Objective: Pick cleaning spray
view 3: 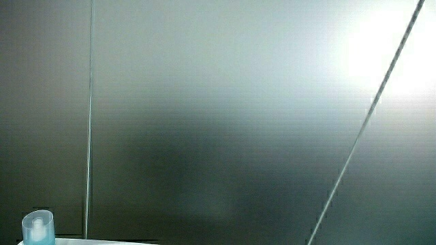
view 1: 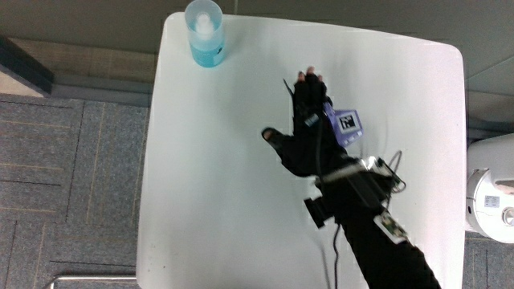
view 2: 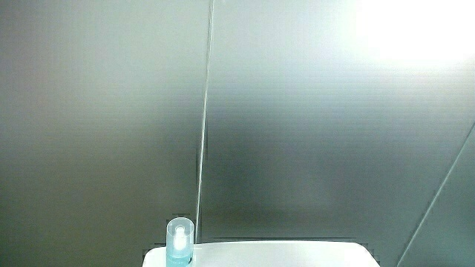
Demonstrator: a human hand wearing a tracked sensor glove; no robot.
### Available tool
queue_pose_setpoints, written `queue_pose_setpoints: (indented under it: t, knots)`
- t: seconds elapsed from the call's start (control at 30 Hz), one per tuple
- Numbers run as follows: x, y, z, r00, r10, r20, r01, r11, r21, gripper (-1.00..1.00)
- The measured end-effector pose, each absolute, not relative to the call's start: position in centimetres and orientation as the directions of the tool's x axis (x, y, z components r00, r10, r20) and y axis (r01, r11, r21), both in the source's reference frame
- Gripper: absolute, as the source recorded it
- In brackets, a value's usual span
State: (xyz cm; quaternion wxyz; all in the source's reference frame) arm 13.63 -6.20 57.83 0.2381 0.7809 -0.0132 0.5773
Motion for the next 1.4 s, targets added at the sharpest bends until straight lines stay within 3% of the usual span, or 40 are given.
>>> queue_pose_setpoints:
  t: [0.03, 0.07, 0.1, 0.17, 0.33, 0.37, 0.5, 0.53, 0.7, 0.83, 0.93, 1.4]
  knots:
    - [13.3, -6.6, 57.7, 0.322, 0.246, 0.914, -0.301, -0.889, 0.345, 0.00]
    - [13.1, -6.9, 57.9, 0.289, 0.191, 0.938, -0.324, -0.903, 0.283, 0.00]
    - [13.1, -7.2, 58.3, 0.321, 0.170, 0.932, -0.317, -0.908, 0.275, 0.00]
    - [13.1, -7.4, 58.7, 0.282, 0.170, 0.944, -0.311, -0.915, 0.257, 0.00]
    - [11.9, -8.3, 59.1, 0.250, 0.255, 0.934, -0.299, -0.897, 0.325, 0.00]
    - [11.9, -8.6, 59.4, 0.301, 0.258, 0.918, -0.282, -0.896, 0.344, 0.00]
    - [12.6, -10.3, 60.6, 0.316, 0.113, 0.942, -0.291, -0.934, 0.209, 0.00]
    - [12.7, -10.7, 60.5, 0.268, 0.058, 0.962, -0.290, -0.947, 0.138, 0.00]
    - [12.5, -10.9, 57.1, 0.170, 0.181, 0.969, -0.276, -0.935, 0.223, 0.00]
    - [12.3, -11.1, 57.2, 0.132, 0.183, 0.974, -0.281, -0.935, 0.214, 0.00]
    - [11.6, -11.4, 58.1, 0.012, 0.219, 0.976, -0.356, -0.911, 0.208, 0.00]
    - [10.3, -12.6, 57.0, -0.046, 0.179, 0.983, -0.384, -0.911, 0.148, 0.00]
